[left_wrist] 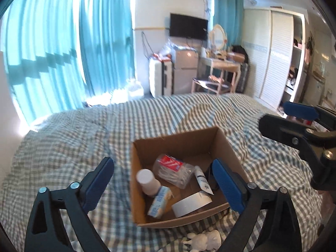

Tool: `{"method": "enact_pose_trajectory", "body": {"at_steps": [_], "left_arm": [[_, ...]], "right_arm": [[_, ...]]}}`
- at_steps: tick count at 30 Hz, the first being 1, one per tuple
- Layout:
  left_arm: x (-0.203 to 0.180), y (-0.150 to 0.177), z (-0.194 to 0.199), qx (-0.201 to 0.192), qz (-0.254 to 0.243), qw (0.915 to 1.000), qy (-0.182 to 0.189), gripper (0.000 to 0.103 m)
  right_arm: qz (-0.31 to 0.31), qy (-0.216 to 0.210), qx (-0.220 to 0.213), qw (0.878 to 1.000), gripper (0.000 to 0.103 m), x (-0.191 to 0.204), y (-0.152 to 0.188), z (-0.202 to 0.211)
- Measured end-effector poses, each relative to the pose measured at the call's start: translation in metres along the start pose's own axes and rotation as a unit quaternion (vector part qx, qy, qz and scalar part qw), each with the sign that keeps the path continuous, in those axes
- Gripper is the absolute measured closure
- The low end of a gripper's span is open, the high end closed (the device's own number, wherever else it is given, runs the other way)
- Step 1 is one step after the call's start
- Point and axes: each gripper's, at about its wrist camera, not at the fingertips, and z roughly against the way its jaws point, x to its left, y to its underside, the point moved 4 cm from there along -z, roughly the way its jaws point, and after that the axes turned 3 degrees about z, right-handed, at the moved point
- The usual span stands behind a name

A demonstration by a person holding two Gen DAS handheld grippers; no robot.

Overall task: Organize objects
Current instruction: 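Move both tools back toward the bunny figurine and earbud case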

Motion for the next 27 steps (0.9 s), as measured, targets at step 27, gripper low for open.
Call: {"method": "enact_pose_trajectory", "body": {"at_steps": [27], "left_arm": [[0.051, 0.105, 0.103, -0.036, 0.043, 0.9968, -0.058, 0.000]], "right_arm": [[0.033, 0.017, -0.009, 0.999, 0.004, 0.060, 0.108, 0.094]]}}
